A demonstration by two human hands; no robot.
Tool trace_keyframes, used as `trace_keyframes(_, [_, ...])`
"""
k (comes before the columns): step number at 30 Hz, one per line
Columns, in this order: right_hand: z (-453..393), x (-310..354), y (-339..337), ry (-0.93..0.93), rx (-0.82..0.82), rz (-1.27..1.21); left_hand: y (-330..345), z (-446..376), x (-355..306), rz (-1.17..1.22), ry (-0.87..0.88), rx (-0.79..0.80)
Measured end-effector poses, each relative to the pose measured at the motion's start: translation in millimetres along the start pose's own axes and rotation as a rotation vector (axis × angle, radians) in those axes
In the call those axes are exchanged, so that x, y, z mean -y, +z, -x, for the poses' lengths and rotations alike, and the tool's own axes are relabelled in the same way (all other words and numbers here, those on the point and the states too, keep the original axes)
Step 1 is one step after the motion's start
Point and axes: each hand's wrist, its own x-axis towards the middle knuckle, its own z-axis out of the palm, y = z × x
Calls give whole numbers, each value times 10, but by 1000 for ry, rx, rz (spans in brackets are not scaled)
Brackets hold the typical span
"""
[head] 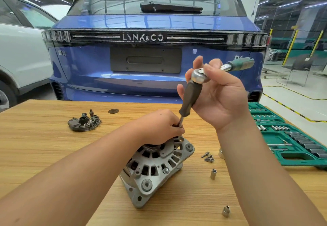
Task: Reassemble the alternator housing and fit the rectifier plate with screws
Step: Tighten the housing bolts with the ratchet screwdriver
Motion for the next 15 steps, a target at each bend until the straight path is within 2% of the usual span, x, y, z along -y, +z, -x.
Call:
trace_keyframes(2, [-10,-46,-43,-43,41,-62,-4,2,-10,-4,-2,4])
trace_keyframes(4, [-54,-98,-73,-159,8,-87,-4,2,-22,-7,-14,2])
trace_keyframes(6, [-104,-138,-76,-327,-67,23,0,-3,-32,-9,-20,0])
trace_keyframes(7, [-121,-167,-86,-471,-125,175,-1,-5,-37,-10,-22,-3])
trace_keyframes(9, [-133,-214,-133,-885,-241,670,-10,9,-47,-15,-21,-7])
trace_keyframes(11, [-133,-244,-206,-1266,-140,1159,-19,34,-45,-10,7,3])
trace_keyframes(13, [-124,-251,-252,-1378,-67,1386,-15,48,-36,15,26,14])
trace_keyframes(15, [-108,-202,-267,-1293,-57,1477,-11,52,-45,5,13,7])
